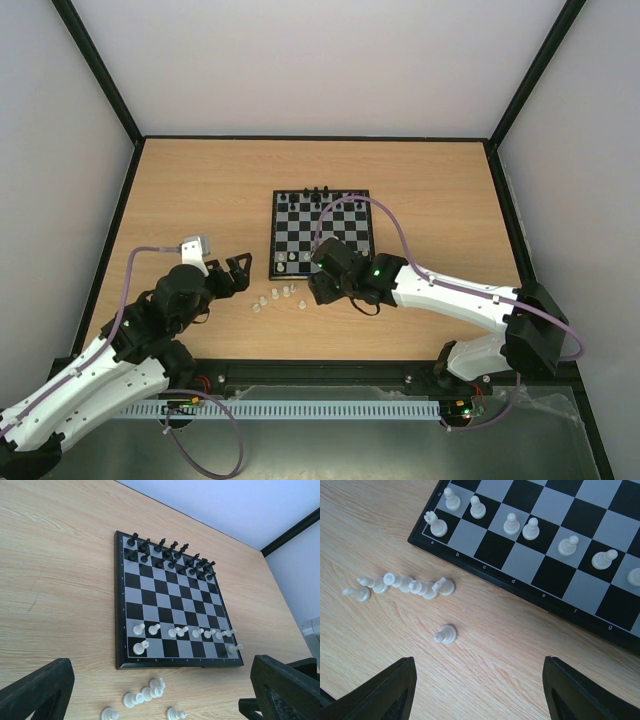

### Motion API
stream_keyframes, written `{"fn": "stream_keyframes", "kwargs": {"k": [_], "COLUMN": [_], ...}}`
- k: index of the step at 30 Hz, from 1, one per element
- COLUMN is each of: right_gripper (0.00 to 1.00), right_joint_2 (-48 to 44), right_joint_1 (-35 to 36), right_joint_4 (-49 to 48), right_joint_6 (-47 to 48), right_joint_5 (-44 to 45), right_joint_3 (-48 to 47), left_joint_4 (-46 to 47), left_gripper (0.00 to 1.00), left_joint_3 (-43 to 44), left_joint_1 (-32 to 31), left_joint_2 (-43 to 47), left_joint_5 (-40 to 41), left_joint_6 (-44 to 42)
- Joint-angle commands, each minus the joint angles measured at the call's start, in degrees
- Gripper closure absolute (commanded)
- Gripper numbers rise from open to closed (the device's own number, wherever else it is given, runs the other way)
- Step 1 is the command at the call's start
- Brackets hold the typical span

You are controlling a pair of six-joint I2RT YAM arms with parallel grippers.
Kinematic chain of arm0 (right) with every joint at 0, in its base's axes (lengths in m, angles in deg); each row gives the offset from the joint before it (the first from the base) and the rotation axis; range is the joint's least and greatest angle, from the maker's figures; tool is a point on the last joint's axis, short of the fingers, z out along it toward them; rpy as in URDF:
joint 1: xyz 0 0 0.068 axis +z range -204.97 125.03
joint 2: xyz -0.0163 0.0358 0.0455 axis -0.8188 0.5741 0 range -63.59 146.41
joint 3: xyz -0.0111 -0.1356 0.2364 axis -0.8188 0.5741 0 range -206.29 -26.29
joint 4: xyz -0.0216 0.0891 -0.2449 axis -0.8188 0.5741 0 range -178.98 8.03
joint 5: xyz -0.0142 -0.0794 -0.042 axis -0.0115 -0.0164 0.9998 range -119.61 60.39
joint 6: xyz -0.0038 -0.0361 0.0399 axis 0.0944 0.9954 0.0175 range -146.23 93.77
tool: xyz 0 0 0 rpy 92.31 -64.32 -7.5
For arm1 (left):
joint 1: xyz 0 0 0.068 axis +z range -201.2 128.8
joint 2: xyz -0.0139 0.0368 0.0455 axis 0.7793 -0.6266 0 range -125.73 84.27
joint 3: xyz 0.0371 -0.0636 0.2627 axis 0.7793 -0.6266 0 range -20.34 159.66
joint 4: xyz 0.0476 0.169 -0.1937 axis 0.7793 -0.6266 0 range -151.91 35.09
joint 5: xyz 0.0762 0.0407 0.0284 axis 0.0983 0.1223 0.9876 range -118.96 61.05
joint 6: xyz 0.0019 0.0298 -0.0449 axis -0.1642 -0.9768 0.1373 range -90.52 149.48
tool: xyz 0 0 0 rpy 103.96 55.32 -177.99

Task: Set up the chess pieces on the board
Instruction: Pick up the chess piece at the center of the board.

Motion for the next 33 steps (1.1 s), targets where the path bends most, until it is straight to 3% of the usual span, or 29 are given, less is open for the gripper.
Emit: {"fn": "stream_keyframes", "kwargs": {"k": [1,15,21,33], "right_gripper": [0.3,0.27,0.44,0.57], "right_joint_2": [0.61,1.71,3.66,12.68], "right_joint_1": [0.24,0.31,1.15,4.46], "right_joint_4": [2.58,3.85,3.59,3.1], "right_joint_6": [-0.48,1.03,1.62,1.75], "right_joint_5": [-0.34,-1.04,-2.9,-2.41], "right_joint_3": [-3.06,-1.58,-1.53,-3.77], "left_joint_4": [0.84,5.17,5.19,3.42], "left_gripper": [0.01,0.0,0.01,0.0], "left_joint_3": [0.06,-1.43,-0.7,-0.75], "left_joint_1": [-0.23,-0.23,-0.22,-0.22], "left_joint_2": [-0.02,-4.32,-6.23,-3.96], "left_joint_5": [0.76,-0.02,0.34,1.38], "left_joint_6": [0.12,0.04,0.01,0.98]}}
